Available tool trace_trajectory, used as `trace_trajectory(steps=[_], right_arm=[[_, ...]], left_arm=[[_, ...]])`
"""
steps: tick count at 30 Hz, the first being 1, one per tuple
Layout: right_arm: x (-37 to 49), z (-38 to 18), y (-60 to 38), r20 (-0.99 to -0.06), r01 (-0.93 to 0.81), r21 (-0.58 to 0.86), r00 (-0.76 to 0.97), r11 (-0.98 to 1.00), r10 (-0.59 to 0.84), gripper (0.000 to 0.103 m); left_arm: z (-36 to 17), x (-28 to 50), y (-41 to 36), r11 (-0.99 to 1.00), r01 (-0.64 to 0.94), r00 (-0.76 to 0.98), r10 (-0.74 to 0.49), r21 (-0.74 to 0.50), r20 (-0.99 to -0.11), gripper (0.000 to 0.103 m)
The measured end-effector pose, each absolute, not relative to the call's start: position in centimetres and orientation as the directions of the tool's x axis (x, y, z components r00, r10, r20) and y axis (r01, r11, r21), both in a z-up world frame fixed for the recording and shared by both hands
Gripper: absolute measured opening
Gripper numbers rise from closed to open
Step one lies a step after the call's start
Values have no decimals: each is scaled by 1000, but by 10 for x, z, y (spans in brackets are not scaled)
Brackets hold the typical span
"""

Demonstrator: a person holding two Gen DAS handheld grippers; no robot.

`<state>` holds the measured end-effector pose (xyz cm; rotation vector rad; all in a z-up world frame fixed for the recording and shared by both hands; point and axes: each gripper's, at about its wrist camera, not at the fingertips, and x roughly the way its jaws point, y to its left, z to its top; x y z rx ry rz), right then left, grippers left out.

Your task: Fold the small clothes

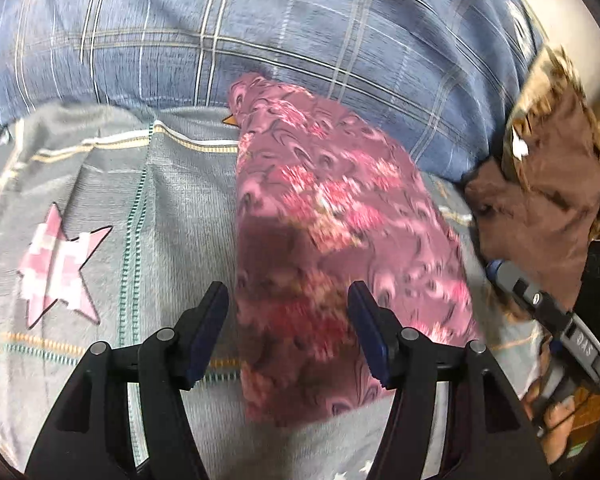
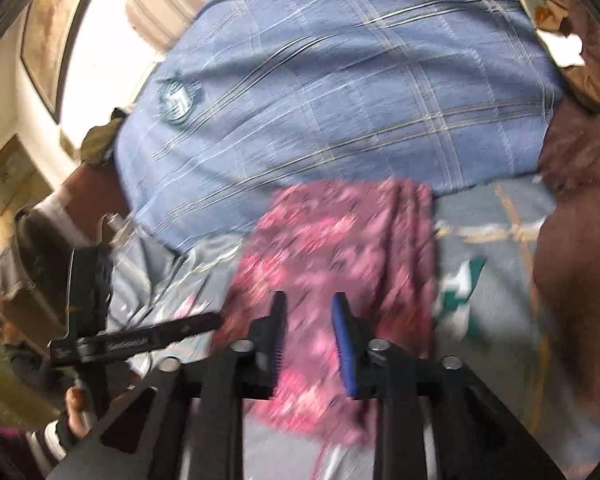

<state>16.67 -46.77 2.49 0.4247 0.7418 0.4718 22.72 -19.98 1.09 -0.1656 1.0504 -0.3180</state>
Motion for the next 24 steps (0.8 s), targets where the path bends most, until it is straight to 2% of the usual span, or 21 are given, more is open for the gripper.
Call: trace_trajectory(steps=[5,6,7,13,17,19,21,24], right_arm=[[170,-32,-459,-682,-136,471,571,872,457,25],[164,-34,-464,-633,-140,504,612,852,474,24],[163,-36,-468,-625,-130,521,615,843,481,25],[167,-37,-474,-630,-90,561,599,823,494,27],[171,-27,-470,-655,-90,550,570,830,496,34],[174,-14,-472,-657,-100,536,574,838,489,42],[178,0,-494,-609,-82,566,629,820,483,58],[191,4,-528,-569,-6,622,683,783,457,63]], left_arm=[[-15,216,-212,955,213,408,-281,-208,-869,61],[-19,215,-217,957,215,407,-268,-193,-873,61],[-22,214,-217,958,216,405,-263,-188,-876,61],[-27,213,-214,957,208,392,-272,-204,-879,61],[-22,215,-212,949,230,366,-288,-214,-885,61],[-13,222,-204,935,242,351,-333,-259,-875,61],[-4,236,-186,917,225,349,-391,-328,-852,61],[-6,267,-163,885,166,308,-465,-435,-830,63]])
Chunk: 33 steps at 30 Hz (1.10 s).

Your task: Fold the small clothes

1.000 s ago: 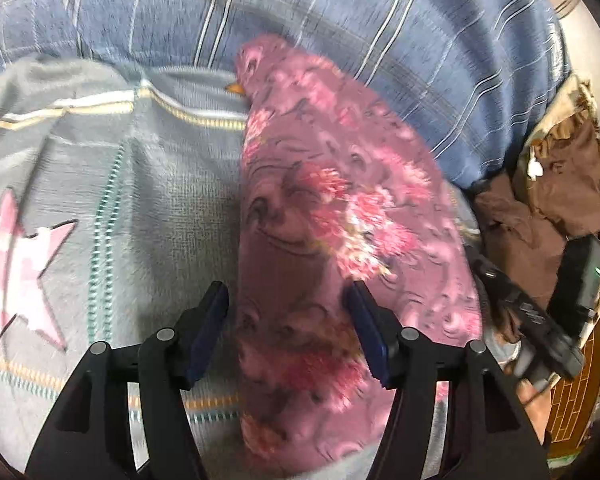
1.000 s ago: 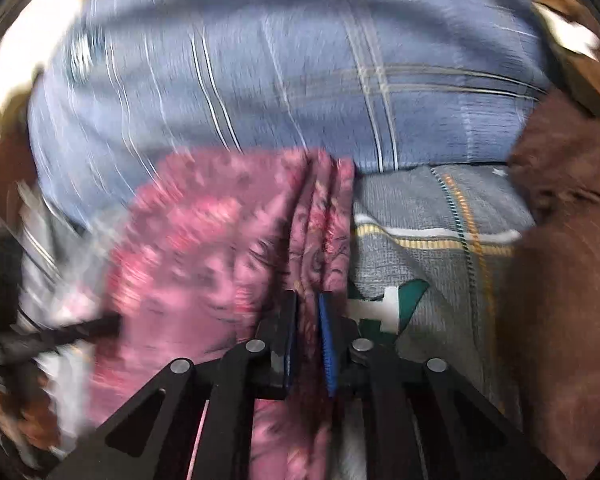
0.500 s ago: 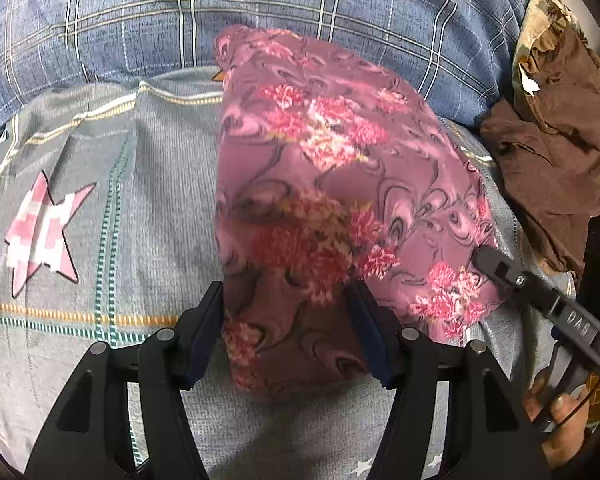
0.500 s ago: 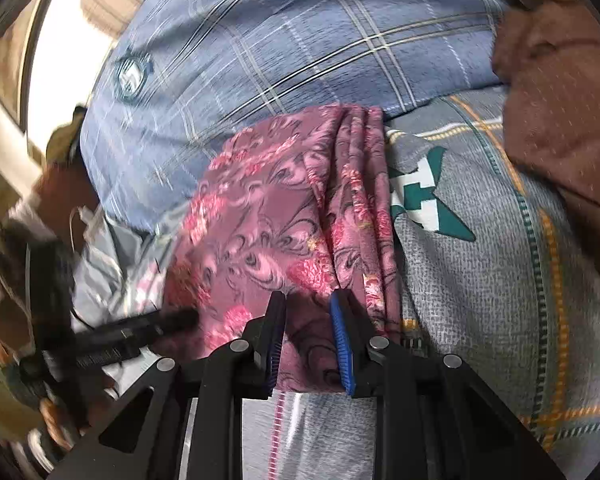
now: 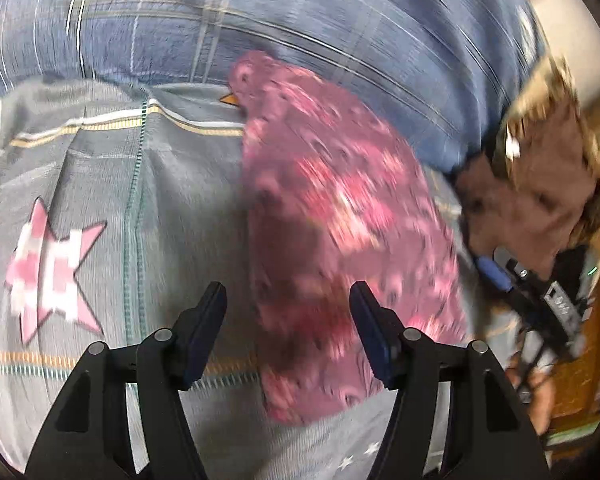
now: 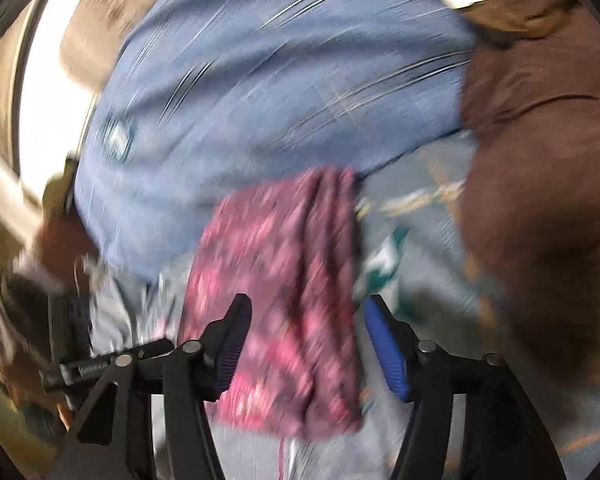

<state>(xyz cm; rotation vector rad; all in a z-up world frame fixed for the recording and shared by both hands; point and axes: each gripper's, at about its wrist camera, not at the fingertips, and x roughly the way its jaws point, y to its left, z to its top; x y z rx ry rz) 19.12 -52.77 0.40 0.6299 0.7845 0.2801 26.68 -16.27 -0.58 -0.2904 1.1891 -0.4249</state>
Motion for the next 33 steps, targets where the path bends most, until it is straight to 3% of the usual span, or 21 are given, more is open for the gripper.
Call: trace_trajectory(steps=[5,9,13,19,23,26,27,29,30,31,33], right_arm=[[235,-18,-533,-557,20,704,636,710,535,63],[269,-37,-514,-616,39,669,588,742,525,63],[281,-27,-495,-564,-65,701,559,710,608,63],[271,-7,-485,-477,-238,686,567,688,671,64],[279,-32,-475,-552,-189,700,468,688,690,64],[275,-30,-472,-552,-200,681,493,705,673,62],[275,-29,-468,-573,-188,655,507,732,643,52],[273,-22,-456,-645,-174,548,535,818,546,27],[271,-19,-450,-653,-179,525,543,832,529,20],[267,-15,-446,-658,-180,500,556,847,507,17],[257,-1,-437,-657,-187,456,588,870,471,16]], left_arm=[[-30,313,-160,827,94,199,-562,-555,-803,63],[-47,330,-169,785,59,128,-619,-617,-775,63],[-47,337,-171,749,48,116,-662,-661,-741,71],[-51,332,-164,717,58,132,-695,-695,-707,73],[-54,332,-160,716,59,137,-696,-695,-705,73],[-53,331,-162,724,49,155,-686,-688,-711,72],[-52,331,-164,732,41,167,-676,-680,-718,71],[-47,329,-173,753,48,189,-652,-656,-735,43],[-44,328,-175,762,57,196,-642,-645,-741,38],[-41,326,-176,768,66,206,-635,-637,-745,27],[-32,319,-176,765,75,216,-638,-639,-739,25]])
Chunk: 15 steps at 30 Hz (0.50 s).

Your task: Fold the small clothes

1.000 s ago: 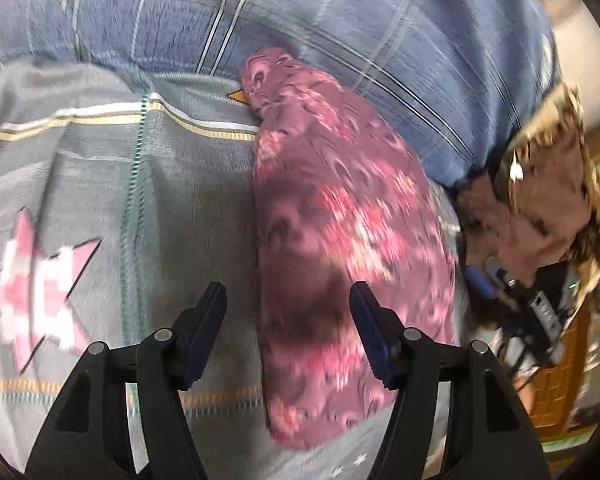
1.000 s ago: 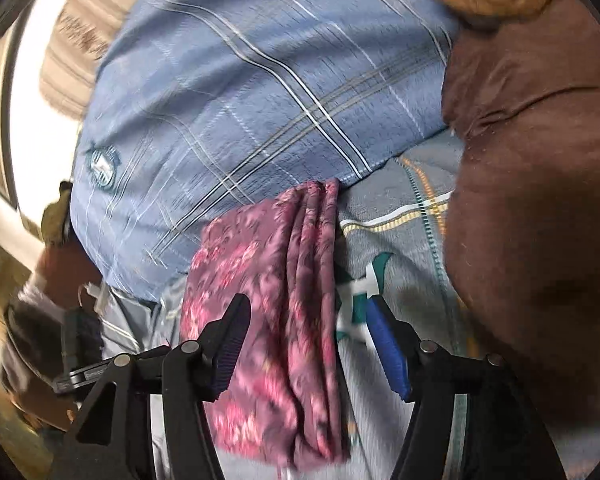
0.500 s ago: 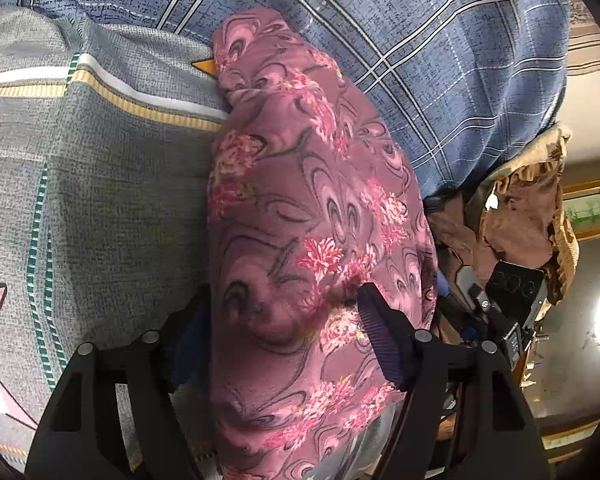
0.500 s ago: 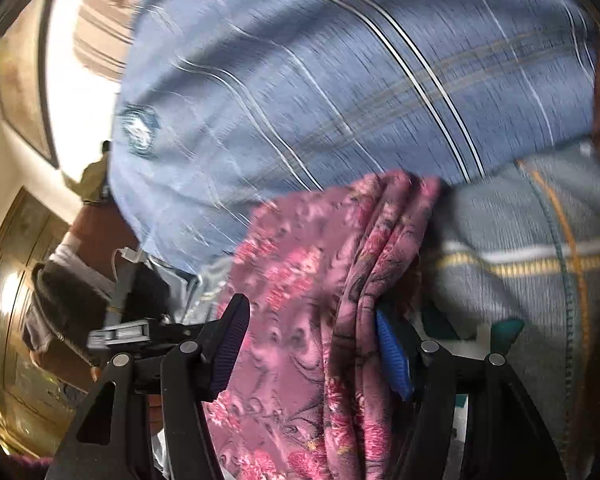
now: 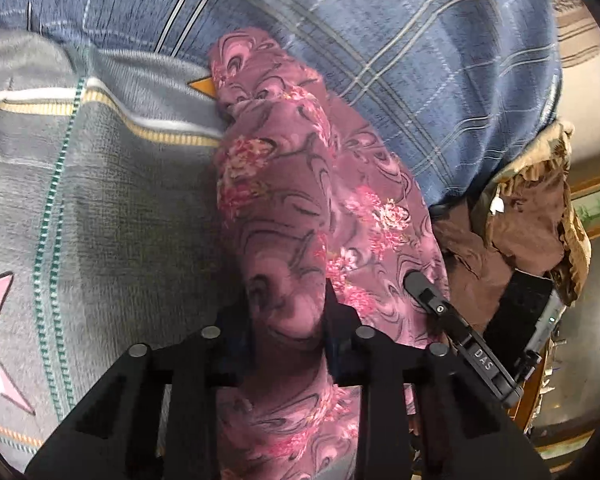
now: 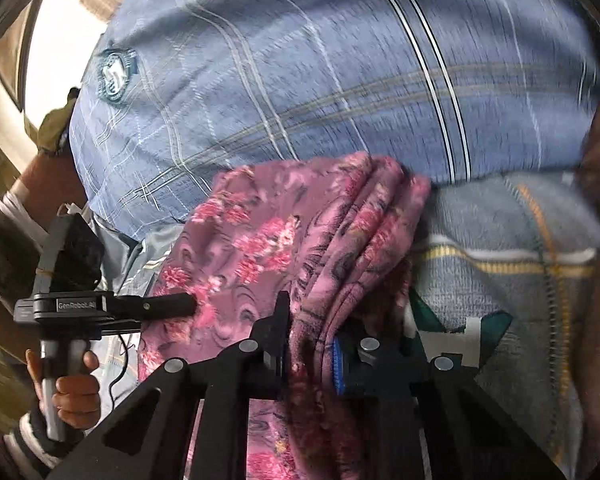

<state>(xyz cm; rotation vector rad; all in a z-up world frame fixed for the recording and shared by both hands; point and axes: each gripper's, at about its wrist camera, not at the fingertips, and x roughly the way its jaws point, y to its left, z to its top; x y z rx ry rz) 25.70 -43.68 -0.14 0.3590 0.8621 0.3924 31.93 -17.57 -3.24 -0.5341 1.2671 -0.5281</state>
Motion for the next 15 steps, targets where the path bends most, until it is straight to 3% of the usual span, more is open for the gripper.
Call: trace_trajectory(steps=[7,15], right_arm=[[223,49,-417,-598,-237,442,641,865,481,16],[179,108,-372,-446,-352,525,662,775,603,18]], left_arm=[[21,289,-147,704,138,271,-703,-696,-657,24],[77,246,-85,711,175,348,-692,-681,-633,24]])
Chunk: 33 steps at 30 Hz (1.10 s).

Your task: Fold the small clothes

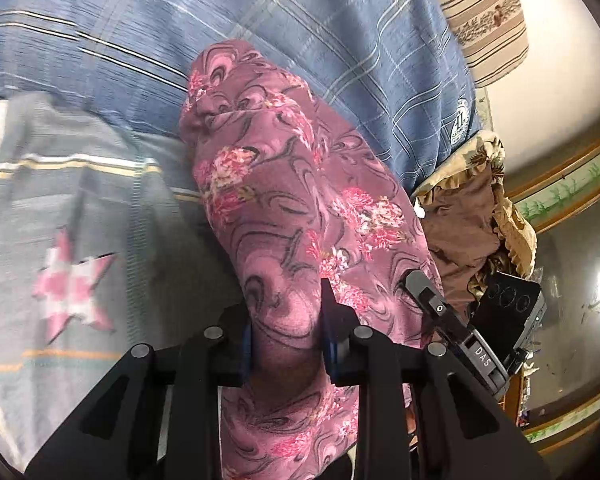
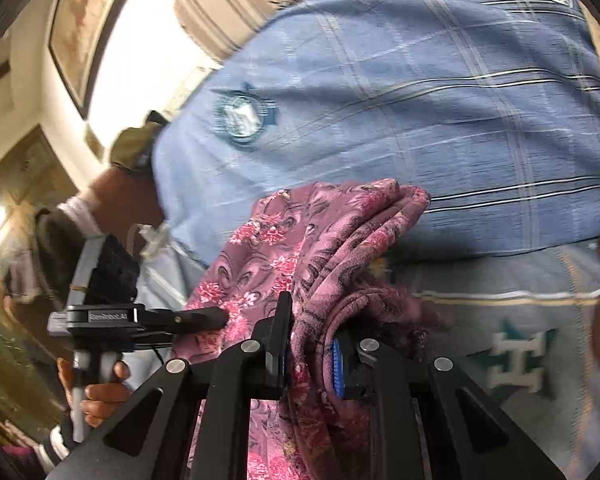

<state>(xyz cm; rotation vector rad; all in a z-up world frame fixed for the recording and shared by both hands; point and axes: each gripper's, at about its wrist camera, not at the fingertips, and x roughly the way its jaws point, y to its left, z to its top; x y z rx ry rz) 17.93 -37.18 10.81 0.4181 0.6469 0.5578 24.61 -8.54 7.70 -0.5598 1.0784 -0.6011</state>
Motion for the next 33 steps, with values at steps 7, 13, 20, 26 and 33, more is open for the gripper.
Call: trace_trajectory(steps=[7,13,20,26,33], right_arm=[[167,61,-332,-438,-322,630,605,707,665,20],[177,0,-306,-586,-209,541,601,815,544,20],[177,-21,-335,-657,-102,464,626,880,420,43],[223,-5,-326,-609,-162,557,587,814,534,55],[267,-11,-319,-527,-196,616,618,763,584,18]], left_arm=[[29,217,-39,739,86,341,-652,-668,-677,24],[-39,223,-26,829,-4,293,-534,-559,-793,34],[-20,220,-2,784,35,363,-588,-620,-723,42],[8,259,-20,807,76,417,-560,-586,-716,56],[-5,293,-28,881,86,433,-454,-465,-779,56]])
